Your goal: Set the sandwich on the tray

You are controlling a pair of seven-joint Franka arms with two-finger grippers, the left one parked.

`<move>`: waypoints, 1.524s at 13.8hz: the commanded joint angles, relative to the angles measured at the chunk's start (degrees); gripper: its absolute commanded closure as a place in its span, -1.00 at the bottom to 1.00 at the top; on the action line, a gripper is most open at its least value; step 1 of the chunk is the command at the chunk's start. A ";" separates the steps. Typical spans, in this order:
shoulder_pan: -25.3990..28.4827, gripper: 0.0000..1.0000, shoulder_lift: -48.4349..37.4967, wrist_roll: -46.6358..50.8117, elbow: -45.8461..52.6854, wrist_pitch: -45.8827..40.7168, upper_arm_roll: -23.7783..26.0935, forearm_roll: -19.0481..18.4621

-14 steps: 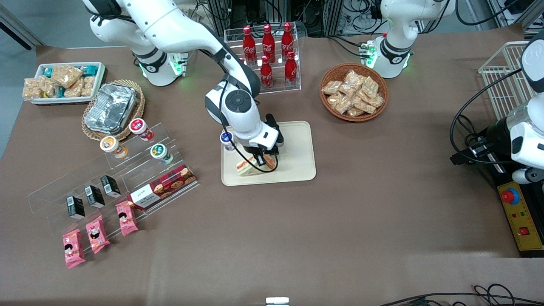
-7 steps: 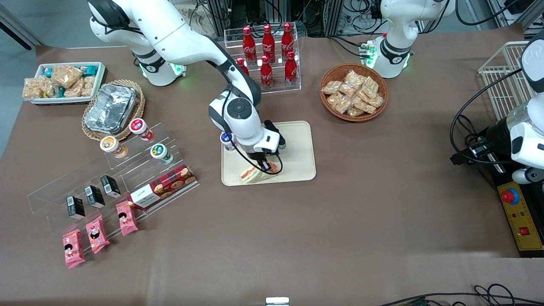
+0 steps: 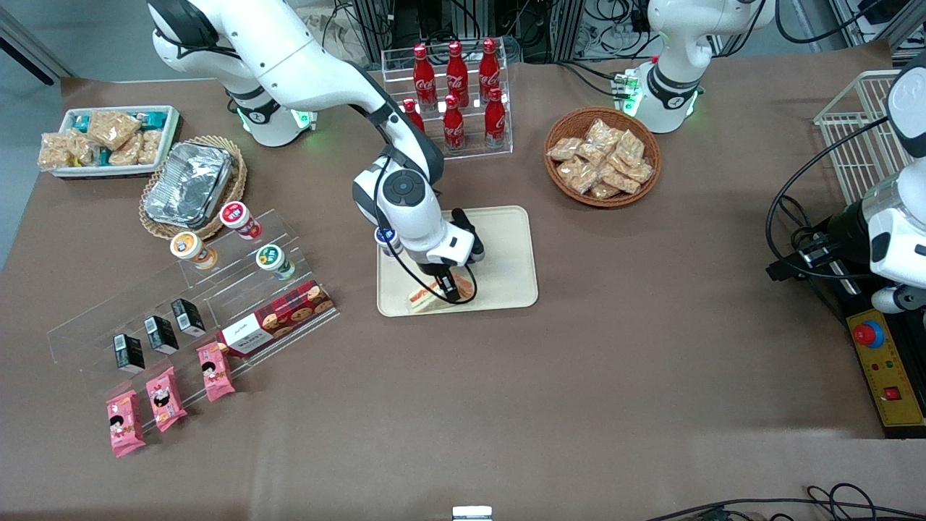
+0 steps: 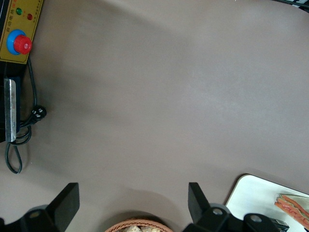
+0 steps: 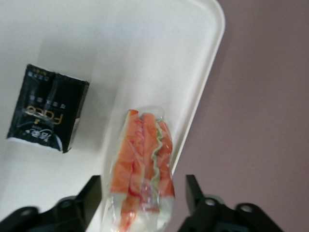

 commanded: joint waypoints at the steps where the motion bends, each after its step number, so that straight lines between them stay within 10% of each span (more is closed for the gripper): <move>1: -0.10 -0.98 -5.54 2.80 0.30 -7.74 -0.26 3.64; 8: -0.10 -0.98 -18.81 33.35 0.39 -29.18 -6.40 2.42; 14: -0.71 -0.98 -26.20 56.04 0.48 -35.51 -16.78 -6.20; 21: -18.88 -0.98 -32.53 63.45 0.56 -42.39 -15.65 -5.85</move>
